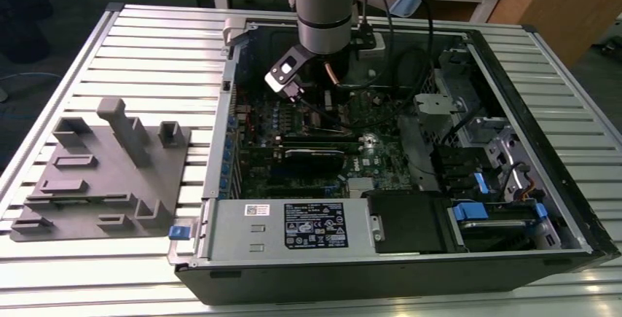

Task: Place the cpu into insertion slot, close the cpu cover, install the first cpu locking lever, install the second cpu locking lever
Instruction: 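Place the cpu into insertion slot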

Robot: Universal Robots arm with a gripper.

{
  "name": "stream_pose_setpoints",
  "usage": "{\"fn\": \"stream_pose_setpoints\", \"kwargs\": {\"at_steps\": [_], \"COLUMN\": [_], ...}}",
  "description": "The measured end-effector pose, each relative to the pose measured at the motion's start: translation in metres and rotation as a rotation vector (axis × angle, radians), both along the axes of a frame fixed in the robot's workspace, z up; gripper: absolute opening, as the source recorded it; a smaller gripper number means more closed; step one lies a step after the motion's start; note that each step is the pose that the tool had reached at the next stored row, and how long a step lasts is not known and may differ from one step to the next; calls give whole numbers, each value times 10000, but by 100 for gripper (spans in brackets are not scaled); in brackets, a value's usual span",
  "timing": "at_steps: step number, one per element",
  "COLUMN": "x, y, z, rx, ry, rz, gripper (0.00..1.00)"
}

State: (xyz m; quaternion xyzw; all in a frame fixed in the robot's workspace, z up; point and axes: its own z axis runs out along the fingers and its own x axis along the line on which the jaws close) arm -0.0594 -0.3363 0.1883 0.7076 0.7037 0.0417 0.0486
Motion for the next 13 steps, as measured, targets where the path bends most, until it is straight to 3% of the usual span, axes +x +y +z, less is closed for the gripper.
{"fn": "stream_pose_setpoints", "kwargs": {"at_steps": [9,10,13], "x": [5,4,3], "y": [5,5,4], "z": [-9,-9,-6], "rx": [20,21,12], "ry": [-19,-16,-8], "rz": [2,2,0], "gripper": [55,60,60]}}
